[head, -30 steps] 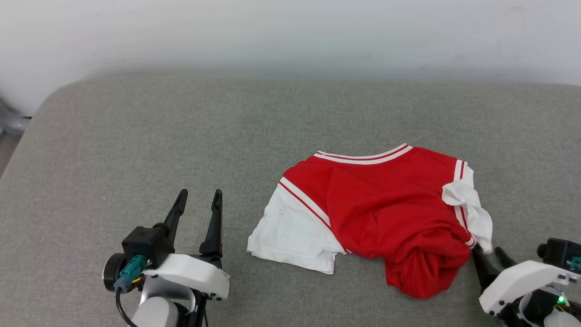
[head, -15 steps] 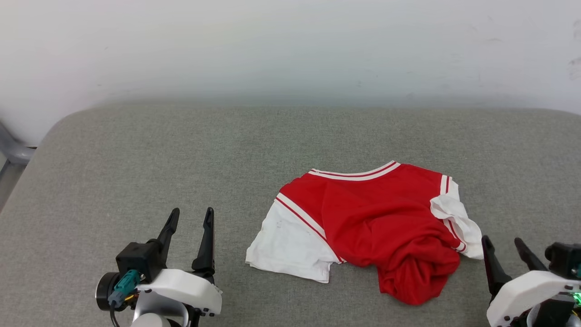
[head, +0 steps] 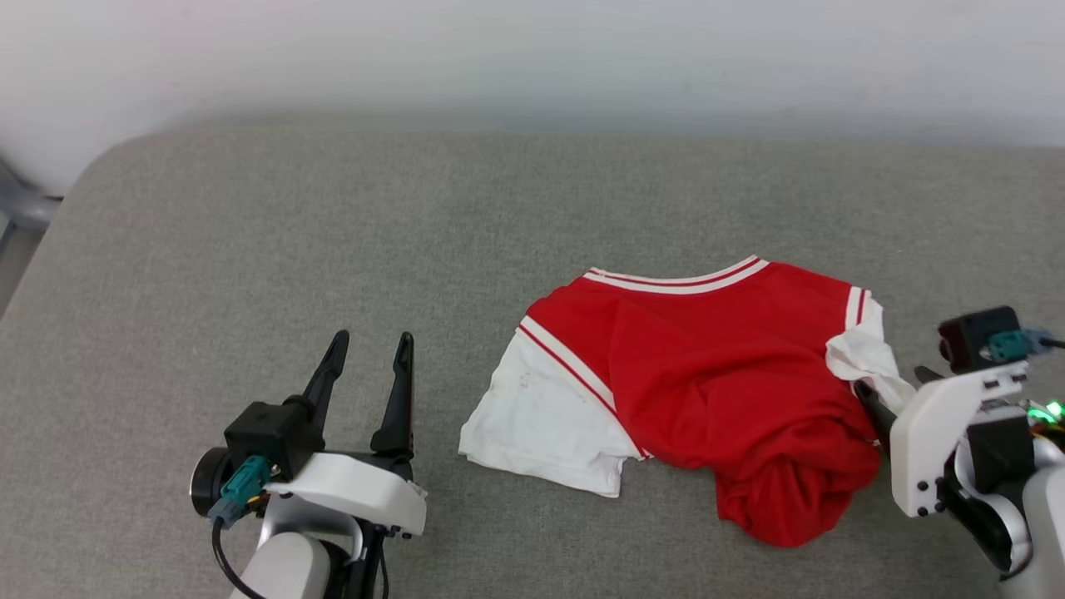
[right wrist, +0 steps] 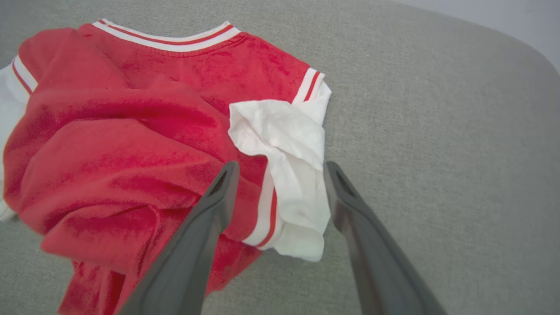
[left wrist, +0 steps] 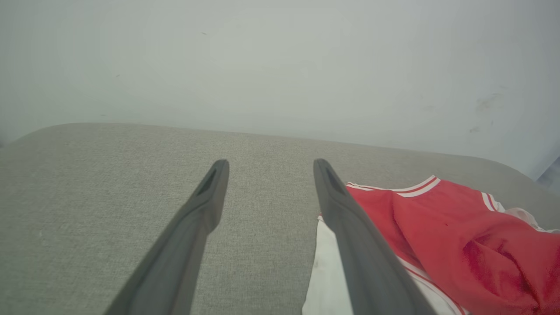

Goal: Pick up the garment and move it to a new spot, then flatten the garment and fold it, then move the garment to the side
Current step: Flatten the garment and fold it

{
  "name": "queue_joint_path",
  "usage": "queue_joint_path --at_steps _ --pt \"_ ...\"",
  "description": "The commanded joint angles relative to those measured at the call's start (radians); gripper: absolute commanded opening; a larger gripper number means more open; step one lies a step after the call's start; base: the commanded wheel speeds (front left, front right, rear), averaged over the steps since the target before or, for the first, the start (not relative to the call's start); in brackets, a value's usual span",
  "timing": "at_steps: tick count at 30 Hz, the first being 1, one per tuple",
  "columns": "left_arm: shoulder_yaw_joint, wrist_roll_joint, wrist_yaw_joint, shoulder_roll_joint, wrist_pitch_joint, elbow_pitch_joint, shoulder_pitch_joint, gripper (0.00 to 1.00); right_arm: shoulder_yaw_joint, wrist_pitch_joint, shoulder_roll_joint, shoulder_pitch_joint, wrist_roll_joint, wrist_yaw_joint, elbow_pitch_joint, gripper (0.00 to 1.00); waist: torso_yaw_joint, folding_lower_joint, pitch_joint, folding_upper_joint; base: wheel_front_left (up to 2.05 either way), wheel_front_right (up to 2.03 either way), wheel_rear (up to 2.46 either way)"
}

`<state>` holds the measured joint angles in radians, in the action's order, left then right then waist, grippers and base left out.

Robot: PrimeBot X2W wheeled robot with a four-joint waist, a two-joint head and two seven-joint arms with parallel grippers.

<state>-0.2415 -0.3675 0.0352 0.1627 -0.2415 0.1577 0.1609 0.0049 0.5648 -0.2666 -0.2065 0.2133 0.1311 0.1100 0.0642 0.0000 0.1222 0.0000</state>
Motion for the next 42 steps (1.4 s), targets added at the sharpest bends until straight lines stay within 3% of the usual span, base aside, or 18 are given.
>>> queue_joint_path --at_steps 1,9,10,11,17,26,30,31,32,33,42 --pt "-0.001 0.002 -0.005 -0.002 -0.007 -0.002 0.018 1.00 0.028 0.022 -0.021 -0.031 0.006 -0.001 0.018 1.00 0.016 0.0000 0.033 0.0000 0.00 0.00 0.00" --pt "-0.001 0.005 -0.013 -0.014 -0.018 0.014 0.059 1.00 0.144 0.071 -0.108 -0.153 0.022 -0.001 0.111 1.00 0.029 0.0000 0.091 0.0000 0.00 0.00 0.00" --pt "0.000 0.005 -0.014 -0.015 -0.017 0.017 0.061 1.00 0.149 0.069 -0.110 -0.160 0.027 -0.001 0.124 0.38 0.029 0.0000 0.094 0.0000 0.00 0.00 0.00" --pt "0.002 0.005 -0.014 -0.016 -0.018 0.019 0.062 1.00 0.147 0.056 -0.112 -0.169 0.026 -0.001 0.133 0.00 0.028 0.0000 0.095 0.0000 0.00 0.00 0.00" --pt "0.012 0.007 -0.014 -0.016 -0.022 0.028 0.059 1.00 0.065 -0.008 -0.092 -0.186 0.039 -0.001 0.171 0.00 0.009 0.0000 0.093 0.0000 0.00 0.00 0.00" --pt "0.017 0.010 -0.016 -0.012 -0.024 0.033 0.056 1.00 -0.243 -0.091 0.001 -0.091 0.040 -0.001 0.243 0.00 -0.013 0.0000 0.075 0.0000 0.00 0.00 0.00" --pt "0.020 0.009 -0.015 -0.006 -0.025 0.029 0.051 1.00 -0.323 -0.133 0.050 -0.054 0.035 -0.001 0.285 0.00 -0.024 0.0000 0.078 0.0000 0.00 0.00 0.00" --pt "0.021 0.009 -0.015 -0.004 -0.025 0.030 0.050 1.00 -0.331 -0.147 0.056 -0.048 0.026 -0.001 0.297 0.13 -0.026 0.0000 0.078 0.0000 0.00 0.00 0.00" --pt "0.021 0.008 -0.015 -0.002 -0.025 0.030 0.049 1.00 -0.338 -0.161 0.071 -0.045 0.031 -0.001 0.310 0.49 -0.029 0.0000 0.079 0.0000 0.00 0.00 0.00" --pt "0.020 0.008 -0.015 -0.001 -0.025 0.032 0.048 1.00 -0.342 -0.181 0.079 -0.046 0.028 -0.001 0.320 1.00 -0.031 0.0000 0.079 0.0000 0.00 0.00 0.00" --pt "0.020 -0.001 -0.009 0.011 -0.019 0.042 0.032 1.00 -0.379 -0.490 0.126 -0.044 -0.006 -0.001 0.286 1.00 -0.043 0.0000 0.047 0.0000 0.00 0.00 0.00"
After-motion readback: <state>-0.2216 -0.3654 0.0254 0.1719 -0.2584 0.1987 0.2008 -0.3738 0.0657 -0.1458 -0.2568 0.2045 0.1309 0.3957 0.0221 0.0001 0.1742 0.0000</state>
